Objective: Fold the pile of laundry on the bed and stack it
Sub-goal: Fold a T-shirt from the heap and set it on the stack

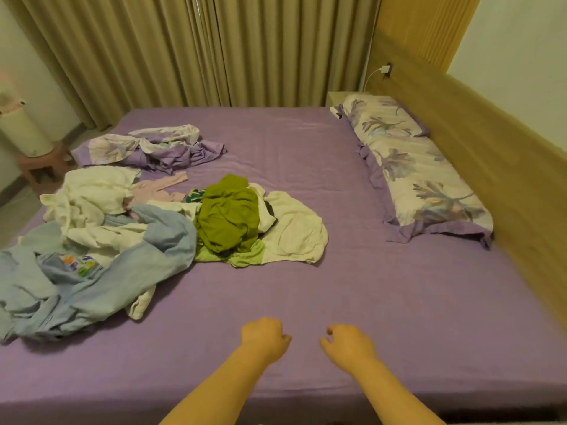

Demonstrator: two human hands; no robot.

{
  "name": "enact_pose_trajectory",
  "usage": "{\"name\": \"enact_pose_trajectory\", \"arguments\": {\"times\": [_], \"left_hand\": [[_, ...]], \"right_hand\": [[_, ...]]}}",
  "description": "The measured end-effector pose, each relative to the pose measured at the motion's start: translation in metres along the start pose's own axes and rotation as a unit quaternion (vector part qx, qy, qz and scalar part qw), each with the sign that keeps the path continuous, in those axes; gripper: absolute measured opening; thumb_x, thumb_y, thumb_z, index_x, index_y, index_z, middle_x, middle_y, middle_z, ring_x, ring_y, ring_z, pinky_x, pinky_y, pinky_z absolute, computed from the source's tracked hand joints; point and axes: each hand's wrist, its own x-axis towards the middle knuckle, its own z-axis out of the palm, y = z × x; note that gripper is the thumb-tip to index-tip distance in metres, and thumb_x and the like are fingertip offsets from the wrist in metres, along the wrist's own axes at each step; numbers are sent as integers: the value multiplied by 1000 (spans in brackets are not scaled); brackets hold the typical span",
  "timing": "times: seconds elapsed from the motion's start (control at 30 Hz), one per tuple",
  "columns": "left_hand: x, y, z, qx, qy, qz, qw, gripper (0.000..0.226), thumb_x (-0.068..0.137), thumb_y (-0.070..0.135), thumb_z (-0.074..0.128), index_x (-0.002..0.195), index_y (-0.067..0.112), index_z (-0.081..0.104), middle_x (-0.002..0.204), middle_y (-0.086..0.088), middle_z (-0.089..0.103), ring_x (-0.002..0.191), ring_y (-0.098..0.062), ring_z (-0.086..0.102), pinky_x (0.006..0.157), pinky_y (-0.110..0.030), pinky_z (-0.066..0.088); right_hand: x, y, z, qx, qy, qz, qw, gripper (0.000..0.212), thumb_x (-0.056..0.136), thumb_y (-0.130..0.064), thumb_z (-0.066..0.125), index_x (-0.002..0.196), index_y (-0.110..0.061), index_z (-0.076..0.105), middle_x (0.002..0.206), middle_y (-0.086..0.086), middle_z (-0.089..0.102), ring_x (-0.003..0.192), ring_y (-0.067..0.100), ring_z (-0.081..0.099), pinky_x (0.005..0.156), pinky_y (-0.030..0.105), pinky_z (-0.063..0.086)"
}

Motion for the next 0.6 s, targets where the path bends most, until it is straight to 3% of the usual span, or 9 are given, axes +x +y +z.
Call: {"name": "enact_pose_trajectory", "arguments": {"times": [0.07,0.23,0.4,0.6], "left_hand": [[11,19,-6,-25,3,-13,1000,39,100,46,38,83,13,52,69,-5,47,91,-30,62,78,-36,50],[21,46,5,-72,-18,-51,996,45,100,46,36,110,9,59,110,-14,63,102,-32,60,82,-38,48],[24,39,4,-94,-41,-98,990,45,100,46,37,111,8,59,113,-14,63,104,-31,60,83,-39,48],[55,16,-14,-82,-29,-115,989,44,100,48,36,108,11,60,110,-10,64,101,-29,60,79,-35,47]], "right_hand": [[22,17,-15,-8,-8,-20,1000,38,96,-42,41,121,-17,57,126,4,59,114,24,56,89,32,47],[60,52,-21,-41,-83,-45,995,37,96,-40,41,121,-17,57,128,3,58,115,23,55,90,30,46],[83,53,-21,-59,-137,-68,986,38,96,-40,41,121,-16,56,128,5,57,114,23,55,90,29,46],[119,26,-32,-60,-124,-95,986,37,96,-38,41,121,-17,57,126,4,58,113,24,56,88,29,46]]}}
